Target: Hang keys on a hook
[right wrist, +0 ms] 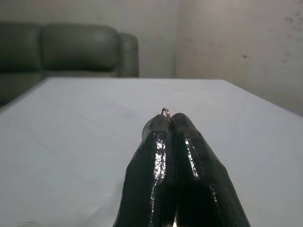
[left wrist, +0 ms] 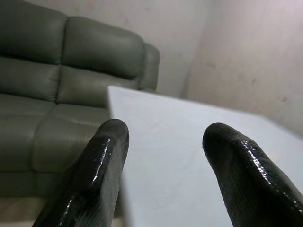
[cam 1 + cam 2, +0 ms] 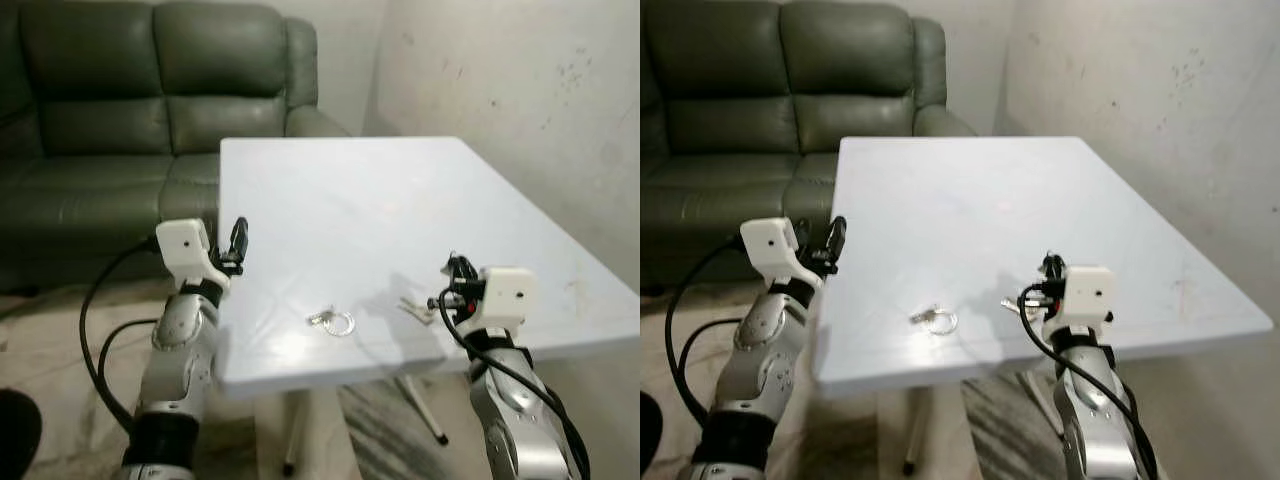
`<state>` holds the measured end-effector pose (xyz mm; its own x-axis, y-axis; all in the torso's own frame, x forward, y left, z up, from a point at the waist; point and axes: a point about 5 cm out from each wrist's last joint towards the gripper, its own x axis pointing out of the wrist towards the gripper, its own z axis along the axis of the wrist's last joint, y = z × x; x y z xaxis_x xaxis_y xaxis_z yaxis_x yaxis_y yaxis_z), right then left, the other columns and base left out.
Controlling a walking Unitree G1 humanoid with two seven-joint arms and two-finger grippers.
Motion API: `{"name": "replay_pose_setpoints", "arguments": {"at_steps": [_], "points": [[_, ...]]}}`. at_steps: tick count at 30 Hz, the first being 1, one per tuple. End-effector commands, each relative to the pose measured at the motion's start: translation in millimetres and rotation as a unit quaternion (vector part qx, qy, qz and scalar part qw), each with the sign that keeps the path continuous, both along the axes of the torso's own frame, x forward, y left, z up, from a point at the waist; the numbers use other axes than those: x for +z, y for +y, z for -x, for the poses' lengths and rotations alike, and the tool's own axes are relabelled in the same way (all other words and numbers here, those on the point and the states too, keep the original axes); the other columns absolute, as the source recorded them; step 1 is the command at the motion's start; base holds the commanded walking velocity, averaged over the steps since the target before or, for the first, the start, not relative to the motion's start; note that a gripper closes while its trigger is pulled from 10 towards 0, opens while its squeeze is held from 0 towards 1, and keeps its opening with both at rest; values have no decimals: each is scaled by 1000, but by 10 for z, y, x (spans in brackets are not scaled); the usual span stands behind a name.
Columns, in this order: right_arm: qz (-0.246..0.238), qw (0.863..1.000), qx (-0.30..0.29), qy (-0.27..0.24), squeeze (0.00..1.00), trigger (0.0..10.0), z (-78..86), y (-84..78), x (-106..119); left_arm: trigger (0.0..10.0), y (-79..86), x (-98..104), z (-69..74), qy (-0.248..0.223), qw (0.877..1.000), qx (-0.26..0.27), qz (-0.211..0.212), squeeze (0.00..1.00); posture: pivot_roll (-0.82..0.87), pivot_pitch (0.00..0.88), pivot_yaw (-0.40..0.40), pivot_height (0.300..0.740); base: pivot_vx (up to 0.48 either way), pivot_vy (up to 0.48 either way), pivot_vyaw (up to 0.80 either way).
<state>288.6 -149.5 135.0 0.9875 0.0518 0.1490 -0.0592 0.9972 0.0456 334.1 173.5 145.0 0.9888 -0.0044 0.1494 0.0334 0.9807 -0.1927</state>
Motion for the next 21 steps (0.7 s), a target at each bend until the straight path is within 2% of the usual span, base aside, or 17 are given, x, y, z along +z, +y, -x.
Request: {"name": "replay_pose_setpoints", "arguments": {"at_steps": [1, 10, 21], "points": [[7, 1000, -19, -7, 0, 10000, -1, -120, 39, 10000, -116, 60, -39, -5, 1000, -15, 3, 0, -53, 0, -32, 740, 0, 0, -756], [7, 1000, -20, -4, 0, 10000, 23, -118, 32, 10000, -102, 8, -43, 17, 1000, -1, 17, 0, -57, 0, -32, 740, 0, 0, -756], [6, 1000, -22, -2, 0, 10000, 29, -118, 29, 10000, -109, -12, -38, 26, 1000, -1, 8, 0, -61, 0, -30, 740, 0, 0, -756]]}}
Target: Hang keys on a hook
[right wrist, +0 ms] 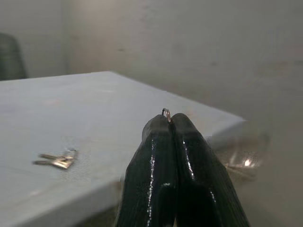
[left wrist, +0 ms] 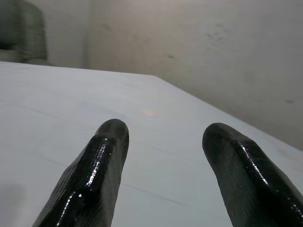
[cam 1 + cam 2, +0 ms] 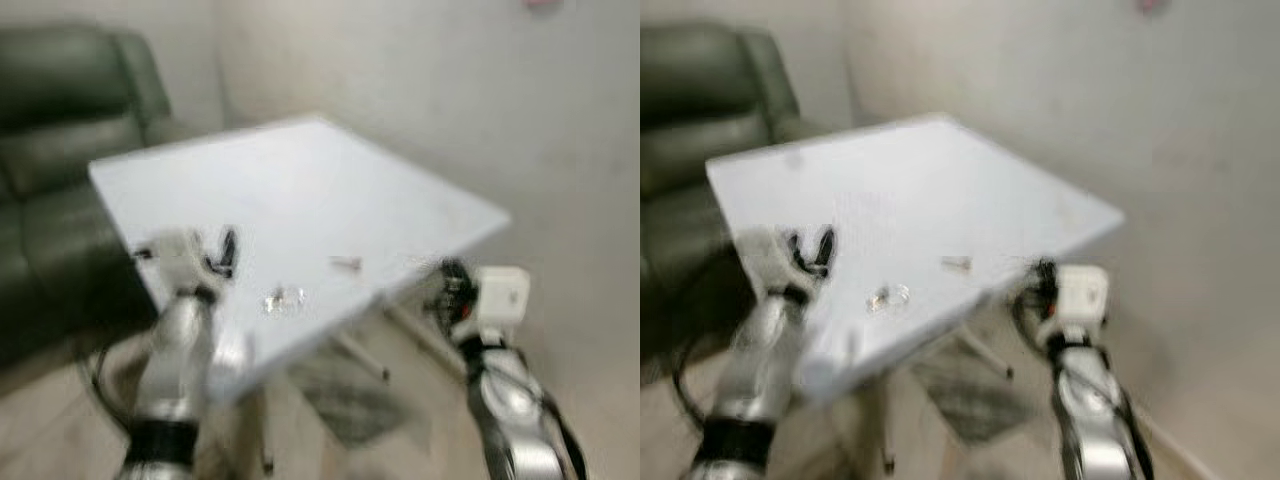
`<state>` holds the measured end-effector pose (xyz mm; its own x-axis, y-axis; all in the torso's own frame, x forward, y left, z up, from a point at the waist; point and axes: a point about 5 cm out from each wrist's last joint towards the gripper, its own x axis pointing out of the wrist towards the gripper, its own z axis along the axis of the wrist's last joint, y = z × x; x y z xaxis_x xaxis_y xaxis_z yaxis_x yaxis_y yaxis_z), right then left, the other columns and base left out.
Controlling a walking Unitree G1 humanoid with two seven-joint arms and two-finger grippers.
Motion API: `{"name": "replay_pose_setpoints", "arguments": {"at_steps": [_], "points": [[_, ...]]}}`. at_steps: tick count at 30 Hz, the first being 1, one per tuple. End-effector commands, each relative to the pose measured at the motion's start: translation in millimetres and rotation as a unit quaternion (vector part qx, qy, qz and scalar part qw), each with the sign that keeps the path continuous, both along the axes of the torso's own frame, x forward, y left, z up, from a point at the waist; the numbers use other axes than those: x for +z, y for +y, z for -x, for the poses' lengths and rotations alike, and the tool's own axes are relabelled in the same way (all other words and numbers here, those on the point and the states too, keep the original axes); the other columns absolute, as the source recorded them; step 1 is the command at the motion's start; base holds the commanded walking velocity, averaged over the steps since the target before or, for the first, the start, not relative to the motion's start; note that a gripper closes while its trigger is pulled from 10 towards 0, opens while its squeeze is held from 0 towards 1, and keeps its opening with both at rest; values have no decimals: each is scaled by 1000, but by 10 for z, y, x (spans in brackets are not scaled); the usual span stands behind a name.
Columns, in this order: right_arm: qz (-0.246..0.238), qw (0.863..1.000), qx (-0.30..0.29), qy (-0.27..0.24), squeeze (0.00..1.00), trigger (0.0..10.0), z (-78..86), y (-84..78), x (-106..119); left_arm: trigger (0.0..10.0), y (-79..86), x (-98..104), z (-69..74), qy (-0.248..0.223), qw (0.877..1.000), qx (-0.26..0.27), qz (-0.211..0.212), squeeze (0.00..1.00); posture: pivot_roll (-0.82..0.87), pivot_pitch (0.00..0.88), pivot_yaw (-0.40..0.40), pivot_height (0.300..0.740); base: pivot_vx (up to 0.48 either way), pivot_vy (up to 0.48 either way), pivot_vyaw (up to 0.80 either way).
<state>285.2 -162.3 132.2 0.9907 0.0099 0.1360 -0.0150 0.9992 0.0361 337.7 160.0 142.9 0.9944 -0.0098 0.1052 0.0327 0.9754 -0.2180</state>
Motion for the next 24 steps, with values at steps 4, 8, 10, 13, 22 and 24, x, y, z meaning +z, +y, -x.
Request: {"name": "replay_pose_setpoints", "arguments": {"at_steps": [4, 8, 10, 13, 22, 24], "points": [[1, 1000, 0, -9, 0, 10000, -1, 14, 56, 10000, 16, 7, -4, 5, 1000, 2, -4, 0, -61, 0, -28, 740, 0, 0, -756], [1, 1000, 1, -9, 0, 10000, -2, 15, 56, 10000, 2, 10, -10, 5, 1000, 0, -5, 0, -63, 0, -27, 740, 0, 0, -756], [1, 1000, 1, -9, 0, 10000, -2, 13, 56, 10000, 1, 9, -10, 6, 1000, 0, -5, 0, -63, 0, -27, 740, 0, 0, -756], [2, 1000, 1, -9, 0, 10000, 0, 10, 58, 10000, -4, 9, -11, 6, 1000, -2, -5, 0, -63, 0, -27, 740, 0, 0, -756], [4, 1000, 3, -9, 0, 10000, 1, 12, 53, 10000, -50, 1, -6, 5, 1000, -13, -5, 0, -64, 0, -29, 740, 0, 0, -756], [4, 1000, 4, -9, 0, 10000, 0, 14, 56, 10000, -64, 1, -4, 5, 1000, -16, -6, 0, -65, 0, -29, 740, 0, 0, -756]]}}
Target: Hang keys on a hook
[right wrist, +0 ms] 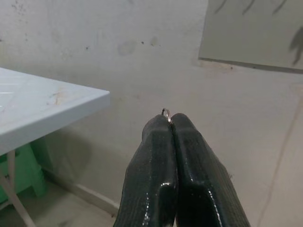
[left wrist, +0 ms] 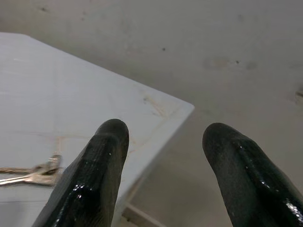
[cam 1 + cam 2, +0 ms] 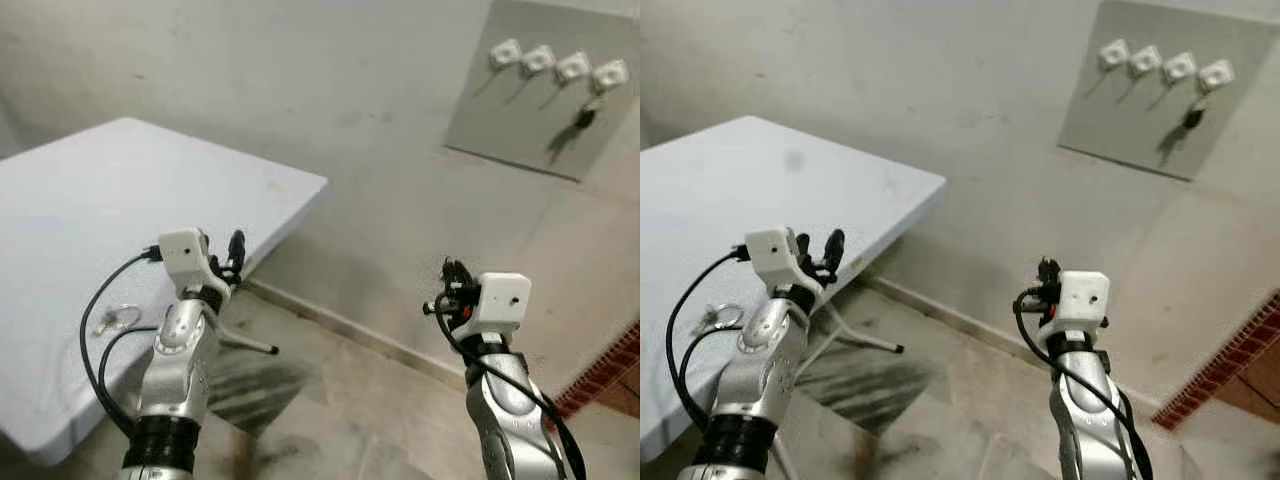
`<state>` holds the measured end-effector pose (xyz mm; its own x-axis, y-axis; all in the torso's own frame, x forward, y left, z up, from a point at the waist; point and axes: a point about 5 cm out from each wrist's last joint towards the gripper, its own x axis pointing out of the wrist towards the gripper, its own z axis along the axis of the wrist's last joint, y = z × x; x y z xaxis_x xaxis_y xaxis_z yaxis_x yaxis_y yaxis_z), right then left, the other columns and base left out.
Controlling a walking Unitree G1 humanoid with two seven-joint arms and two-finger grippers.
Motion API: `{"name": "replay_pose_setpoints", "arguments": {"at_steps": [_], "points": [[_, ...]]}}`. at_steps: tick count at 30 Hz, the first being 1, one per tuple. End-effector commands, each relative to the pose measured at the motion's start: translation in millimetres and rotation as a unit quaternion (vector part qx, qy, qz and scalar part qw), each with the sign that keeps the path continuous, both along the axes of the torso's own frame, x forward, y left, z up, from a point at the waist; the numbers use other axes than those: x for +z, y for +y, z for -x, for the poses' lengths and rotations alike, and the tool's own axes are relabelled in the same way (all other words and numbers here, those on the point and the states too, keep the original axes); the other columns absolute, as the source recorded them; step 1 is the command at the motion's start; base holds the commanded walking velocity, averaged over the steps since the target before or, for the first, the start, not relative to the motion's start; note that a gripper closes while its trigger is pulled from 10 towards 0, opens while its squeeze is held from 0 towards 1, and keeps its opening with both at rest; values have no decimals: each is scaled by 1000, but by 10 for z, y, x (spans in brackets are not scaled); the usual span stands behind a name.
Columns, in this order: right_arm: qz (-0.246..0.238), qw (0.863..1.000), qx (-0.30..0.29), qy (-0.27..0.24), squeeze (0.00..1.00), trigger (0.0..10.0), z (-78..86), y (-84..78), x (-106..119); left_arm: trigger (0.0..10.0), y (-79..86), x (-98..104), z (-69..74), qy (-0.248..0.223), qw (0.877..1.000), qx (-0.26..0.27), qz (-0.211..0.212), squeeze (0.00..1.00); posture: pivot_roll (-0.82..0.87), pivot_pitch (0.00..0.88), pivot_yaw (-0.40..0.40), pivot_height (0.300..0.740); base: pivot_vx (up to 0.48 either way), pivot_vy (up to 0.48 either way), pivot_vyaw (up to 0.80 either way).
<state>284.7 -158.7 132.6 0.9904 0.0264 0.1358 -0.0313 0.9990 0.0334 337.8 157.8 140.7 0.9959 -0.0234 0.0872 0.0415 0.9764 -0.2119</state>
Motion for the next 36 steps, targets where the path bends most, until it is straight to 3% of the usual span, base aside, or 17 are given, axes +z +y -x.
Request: {"name": "replay_pose_setpoints", "arguments": {"at_steps": [1, 28, 34, 36], "points": [[3, 1000, -4, -10, 0, 10000, -6, -21, 52, 10000, -45, 23, -3, -4, 1000, -11, -3, 0, -65, 0, -29, 740, 0, 0, -756], [3, 1000, -1, -11, 0, 10000, -26, -12, 71, 10000, -68, 21, 14, -6, 1000, -20, -3, 0, -58, 0, -38, 740, 0, 0, -756], [3, 1000, -1, -11, 0, 10000, -24, -13, 67, 10000, -64, 20, 17, -7, 1000, -21, -17, 0, -58, 0, -38, 740, 0, 0, -756], [3, 1000, -1, -11, 0, 10000, -24, -14, 68, 10000, -89, 28, 23, -12, 999, -31, -39, 0, -57, 0, -39, 740, 0, -368, -756]]}}
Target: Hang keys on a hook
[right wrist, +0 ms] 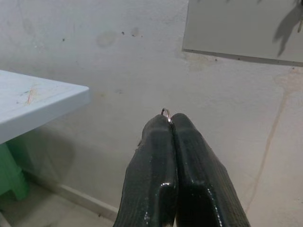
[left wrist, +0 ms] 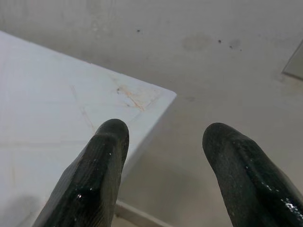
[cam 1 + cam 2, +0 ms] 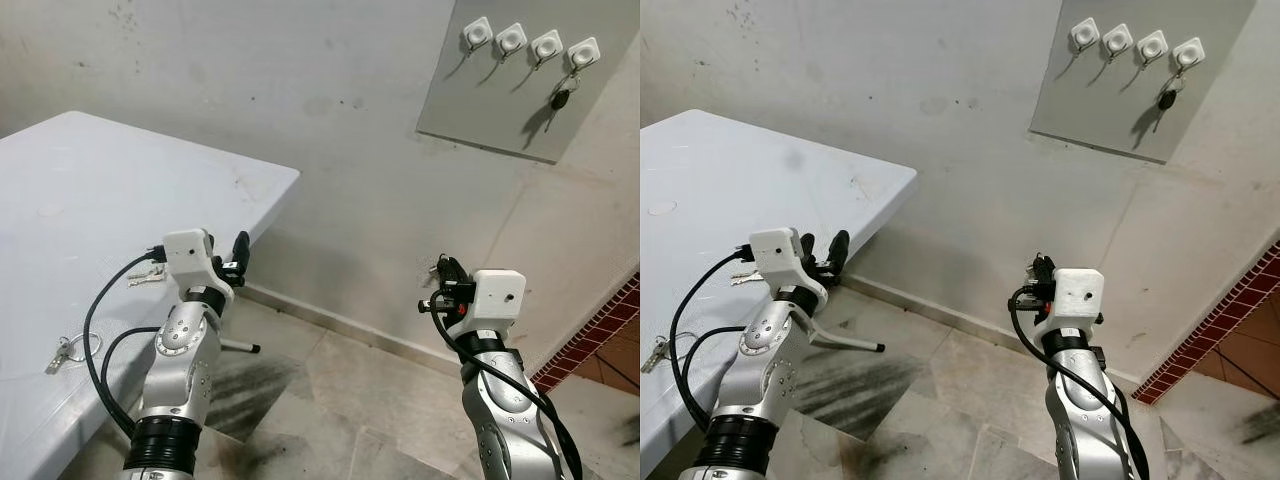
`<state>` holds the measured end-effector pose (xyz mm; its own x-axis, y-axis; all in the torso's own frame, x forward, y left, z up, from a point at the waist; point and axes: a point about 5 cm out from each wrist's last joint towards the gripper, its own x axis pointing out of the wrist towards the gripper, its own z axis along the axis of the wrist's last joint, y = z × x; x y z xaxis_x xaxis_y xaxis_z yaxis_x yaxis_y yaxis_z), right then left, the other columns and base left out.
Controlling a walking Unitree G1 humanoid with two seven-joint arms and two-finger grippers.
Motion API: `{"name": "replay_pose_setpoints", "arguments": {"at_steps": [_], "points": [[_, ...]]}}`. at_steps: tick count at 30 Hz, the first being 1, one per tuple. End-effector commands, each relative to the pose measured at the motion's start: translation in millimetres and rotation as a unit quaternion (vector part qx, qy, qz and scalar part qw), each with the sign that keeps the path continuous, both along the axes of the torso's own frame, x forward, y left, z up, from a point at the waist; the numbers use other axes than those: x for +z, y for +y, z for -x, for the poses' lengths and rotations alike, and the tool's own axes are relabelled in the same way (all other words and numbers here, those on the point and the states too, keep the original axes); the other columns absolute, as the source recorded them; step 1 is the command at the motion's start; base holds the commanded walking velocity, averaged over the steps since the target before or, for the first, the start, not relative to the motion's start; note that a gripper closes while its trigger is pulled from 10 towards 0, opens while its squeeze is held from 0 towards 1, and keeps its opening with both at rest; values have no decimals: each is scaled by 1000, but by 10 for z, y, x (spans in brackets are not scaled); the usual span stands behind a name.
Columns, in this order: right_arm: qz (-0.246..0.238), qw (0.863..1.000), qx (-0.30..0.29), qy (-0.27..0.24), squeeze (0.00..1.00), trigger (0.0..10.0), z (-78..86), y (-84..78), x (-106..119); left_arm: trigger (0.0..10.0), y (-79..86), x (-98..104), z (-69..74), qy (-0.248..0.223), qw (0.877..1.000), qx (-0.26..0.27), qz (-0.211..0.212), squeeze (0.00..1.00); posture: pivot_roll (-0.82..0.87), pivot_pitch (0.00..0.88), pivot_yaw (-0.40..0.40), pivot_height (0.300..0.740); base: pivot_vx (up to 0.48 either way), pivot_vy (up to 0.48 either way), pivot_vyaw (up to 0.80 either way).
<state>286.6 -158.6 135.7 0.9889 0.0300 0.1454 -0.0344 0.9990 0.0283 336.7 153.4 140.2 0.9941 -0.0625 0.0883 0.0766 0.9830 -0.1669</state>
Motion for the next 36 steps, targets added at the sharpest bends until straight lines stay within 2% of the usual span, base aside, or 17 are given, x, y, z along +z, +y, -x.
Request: {"name": "replay_pose_setpoints", "arguments": {"at_steps": [1, 4, 8, 20, 29, 36], "points": [[1, 1000, -3, -6, 0, 10000, -5, -14, 39, 10000, -51, 34, 13, -11, 1000, -16, -17, 0, -57, 0, -39, 740, 0, -428, -756], [1, 1000, -3, -5, 0, 10000, -7, -13, 35, 10000, -56, 24, 16, -7, 1000, -15, -6, 0, -57, 0, -39, 740, 0, -465, -756], [1, 1000, -3, -5, 0, 10000, -10, -15, 35, 10000, -55, 16, 11, -3, 1000, -6, 16, 0, -54, 0, -42, 740, 0, 0, -756], [-1, 1000, -7, -13, 0, 10000, -19, -24, 57, 10000, -39, 14, 0, 8, 1000, 14, 23, 0, -52, 0, -47, 740, 0, 0, -746], [-5, 1000, -13, -17, 0, 10000, -24, -37, 84, 10000, -88, 25, 18, 9, 1000, 5, 14, 0, -55, 0, -47, 740, 0, 0, 0], [-15, 999, -29, -24, 0, 10000, 6, -127, 129, 10000, -171, -1, 63, 20, 1000, -17, 6, 0, -60, 0, -44, 740, 0, 0, 0]]}}
